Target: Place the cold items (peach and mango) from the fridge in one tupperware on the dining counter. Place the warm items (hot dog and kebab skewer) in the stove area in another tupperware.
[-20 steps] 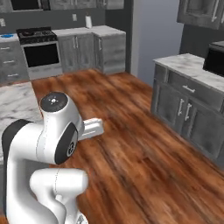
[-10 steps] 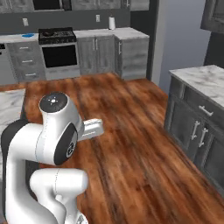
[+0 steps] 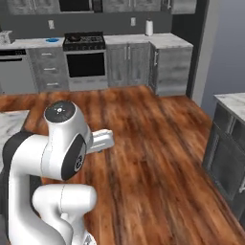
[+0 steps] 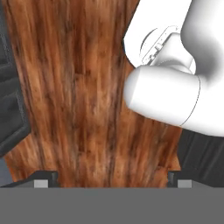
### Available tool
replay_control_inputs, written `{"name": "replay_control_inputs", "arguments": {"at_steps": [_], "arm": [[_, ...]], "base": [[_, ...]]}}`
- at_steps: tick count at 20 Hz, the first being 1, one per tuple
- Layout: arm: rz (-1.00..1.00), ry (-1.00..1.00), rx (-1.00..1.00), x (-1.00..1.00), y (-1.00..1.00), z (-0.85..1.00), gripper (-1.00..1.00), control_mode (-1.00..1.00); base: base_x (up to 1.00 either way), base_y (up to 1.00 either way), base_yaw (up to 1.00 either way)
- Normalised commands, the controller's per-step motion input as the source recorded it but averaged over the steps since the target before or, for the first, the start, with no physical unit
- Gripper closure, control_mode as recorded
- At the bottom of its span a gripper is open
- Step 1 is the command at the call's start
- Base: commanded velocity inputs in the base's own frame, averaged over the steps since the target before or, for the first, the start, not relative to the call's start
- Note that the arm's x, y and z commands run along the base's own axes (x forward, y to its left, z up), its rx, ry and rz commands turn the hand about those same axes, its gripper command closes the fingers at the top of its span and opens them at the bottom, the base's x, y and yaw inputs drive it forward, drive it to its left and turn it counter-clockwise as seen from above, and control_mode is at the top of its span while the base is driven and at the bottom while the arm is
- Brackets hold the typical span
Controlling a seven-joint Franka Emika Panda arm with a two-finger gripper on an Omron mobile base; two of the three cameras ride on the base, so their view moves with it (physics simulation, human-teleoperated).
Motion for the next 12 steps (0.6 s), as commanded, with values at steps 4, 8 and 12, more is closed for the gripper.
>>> {"name": "replay_control_inputs", "arguments": {"at_steps": [4,8,12], "arm": [[0.0,0.0,0.0,0.0,0.0,0.0,-1.0,1.0],[0.0,0.0,0.0,0.0,0.0,0.0,-1.0,1.0],[0.0,0.0,0.0,0.0,0.0,0.0,-1.0,1.0]], "base": [[1.0,0.0,0.23],[1.0,0.08,0.17],[1.0,0.18,0.14]]}}
